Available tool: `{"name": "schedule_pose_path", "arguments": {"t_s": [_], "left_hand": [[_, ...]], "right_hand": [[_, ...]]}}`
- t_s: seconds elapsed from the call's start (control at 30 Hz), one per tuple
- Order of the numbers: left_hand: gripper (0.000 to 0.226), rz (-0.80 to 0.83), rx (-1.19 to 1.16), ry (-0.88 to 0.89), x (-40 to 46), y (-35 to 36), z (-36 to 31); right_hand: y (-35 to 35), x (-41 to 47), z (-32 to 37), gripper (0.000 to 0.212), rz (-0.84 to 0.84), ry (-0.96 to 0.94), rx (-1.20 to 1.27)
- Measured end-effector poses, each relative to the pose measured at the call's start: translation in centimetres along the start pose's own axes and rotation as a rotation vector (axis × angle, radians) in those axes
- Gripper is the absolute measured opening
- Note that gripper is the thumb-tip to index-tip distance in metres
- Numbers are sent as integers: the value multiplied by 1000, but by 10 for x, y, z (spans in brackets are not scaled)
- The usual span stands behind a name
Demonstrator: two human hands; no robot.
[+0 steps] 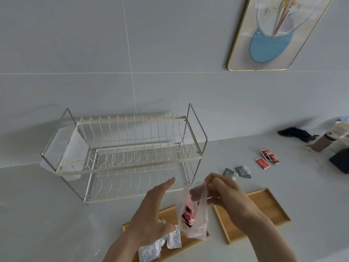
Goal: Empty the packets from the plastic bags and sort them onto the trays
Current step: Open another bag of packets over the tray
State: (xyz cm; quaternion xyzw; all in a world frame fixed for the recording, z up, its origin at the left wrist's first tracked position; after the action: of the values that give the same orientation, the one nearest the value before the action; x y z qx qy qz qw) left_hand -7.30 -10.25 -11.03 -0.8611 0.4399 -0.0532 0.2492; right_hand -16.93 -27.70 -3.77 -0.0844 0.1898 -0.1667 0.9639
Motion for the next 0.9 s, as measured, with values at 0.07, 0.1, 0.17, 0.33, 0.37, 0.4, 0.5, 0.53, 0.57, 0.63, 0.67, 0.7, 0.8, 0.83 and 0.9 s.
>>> {"name": "schedule_pose_path", "arguments": {"t_s": [0.07,0.1,0.17,0.33,0.37,0.4,0.5,0.53,0.57,0.63,0.67,0.7,0.8,0.83,0.9], "left_hand": [[108,90,-21,28,7,10,-12],[100,103,-55,30,10,14,-17],[66,96,-143,23,15,21,-25],[44,-25,-417,-42,27,41,-32],[47,-48,-476,-68,29,45,-33],[48,-76,-521,-101,31,51,-32],[38,-176,-686,-221,37,69,-34],[40,-194,-725,-256,40,77,-35],[42,-216,-747,-281,43,85,-39],[42,-256,-730,-304,49,100,-46],[40,-271,-718,-310,52,108,-49],[38,-281,-727,-315,56,117,-52],[41,-278,-771,-321,65,146,-63],[41,-273,-772,-331,68,154,-65],[46,-269,-765,-337,74,168,-66]], "right_hand": [[-10,3,3,37,36,-5,105],[-15,5,4,33,40,-5,157],[-26,9,3,19,58,-29,240],[-59,12,-19,35,-99,-90,510],[-65,12,-32,43,-154,-53,550],[-69,11,-47,53,-188,-8,565],[-68,1,-89,81,-188,119,453],[-65,-5,-100,83,-156,144,401],[-61,-10,-111,82,-113,162,360],[-55,-15,-128,77,-49,179,356],[-53,-17,-134,70,-40,181,385],[-55,-16,-140,60,-58,183,421],[-71,-12,-153,38,-156,199,541],[-79,-10,-157,38,-177,201,579],[-99,-9,-165,37,-205,220,633]]}}
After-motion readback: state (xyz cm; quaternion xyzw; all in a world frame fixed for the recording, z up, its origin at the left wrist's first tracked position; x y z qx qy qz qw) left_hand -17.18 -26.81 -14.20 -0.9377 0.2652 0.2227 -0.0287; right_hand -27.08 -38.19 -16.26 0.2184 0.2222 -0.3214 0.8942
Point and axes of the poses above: each hand's wrist, its own x-axis towards the middle knuckle, its own y-axis out of the palm, z = x × y, the point moved 5 cm from there along x, towards the middle knuckle, and after that the axes turned 10 degrees about -x, right-handed, at the moved point
